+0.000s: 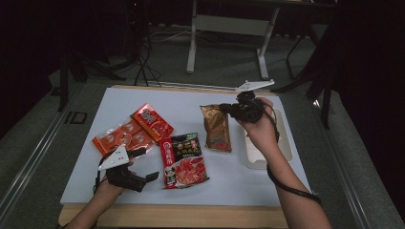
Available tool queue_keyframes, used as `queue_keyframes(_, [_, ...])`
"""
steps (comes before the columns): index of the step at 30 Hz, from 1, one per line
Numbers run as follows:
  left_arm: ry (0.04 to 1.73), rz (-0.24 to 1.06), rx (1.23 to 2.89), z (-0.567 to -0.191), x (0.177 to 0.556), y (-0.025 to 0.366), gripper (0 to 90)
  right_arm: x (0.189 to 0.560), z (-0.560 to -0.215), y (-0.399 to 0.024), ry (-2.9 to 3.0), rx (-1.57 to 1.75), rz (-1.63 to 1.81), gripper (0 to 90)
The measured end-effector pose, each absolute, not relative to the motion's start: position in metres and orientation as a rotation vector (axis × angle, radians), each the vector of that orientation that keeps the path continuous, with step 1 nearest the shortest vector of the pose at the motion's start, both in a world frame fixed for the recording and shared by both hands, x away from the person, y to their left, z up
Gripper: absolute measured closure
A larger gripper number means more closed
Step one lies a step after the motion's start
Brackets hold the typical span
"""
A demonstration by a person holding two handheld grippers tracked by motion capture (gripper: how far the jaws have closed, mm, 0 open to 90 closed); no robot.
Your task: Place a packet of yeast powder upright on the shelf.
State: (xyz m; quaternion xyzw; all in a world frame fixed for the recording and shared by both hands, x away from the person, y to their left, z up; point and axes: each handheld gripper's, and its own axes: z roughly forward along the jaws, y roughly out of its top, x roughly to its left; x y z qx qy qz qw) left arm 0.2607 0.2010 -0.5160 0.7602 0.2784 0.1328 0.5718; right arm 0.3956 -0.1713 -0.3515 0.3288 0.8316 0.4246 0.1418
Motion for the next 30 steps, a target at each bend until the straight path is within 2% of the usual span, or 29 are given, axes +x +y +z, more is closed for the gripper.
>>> queue_keyframes(18, [0.663, 0.316, 1.78, -0.516, 0.26, 0.201, 0.7, 0.434, -0.303, -0.226, 2.227, 1.032, 1.201, 89.4])
queue_keyframes(30, [0.667, 0.316, 1.782, -0.517, 0.261, 0.201, 0.7, 0.462, -0.303, -0.274, 2.129, 1.16, 1.165, 89.4])
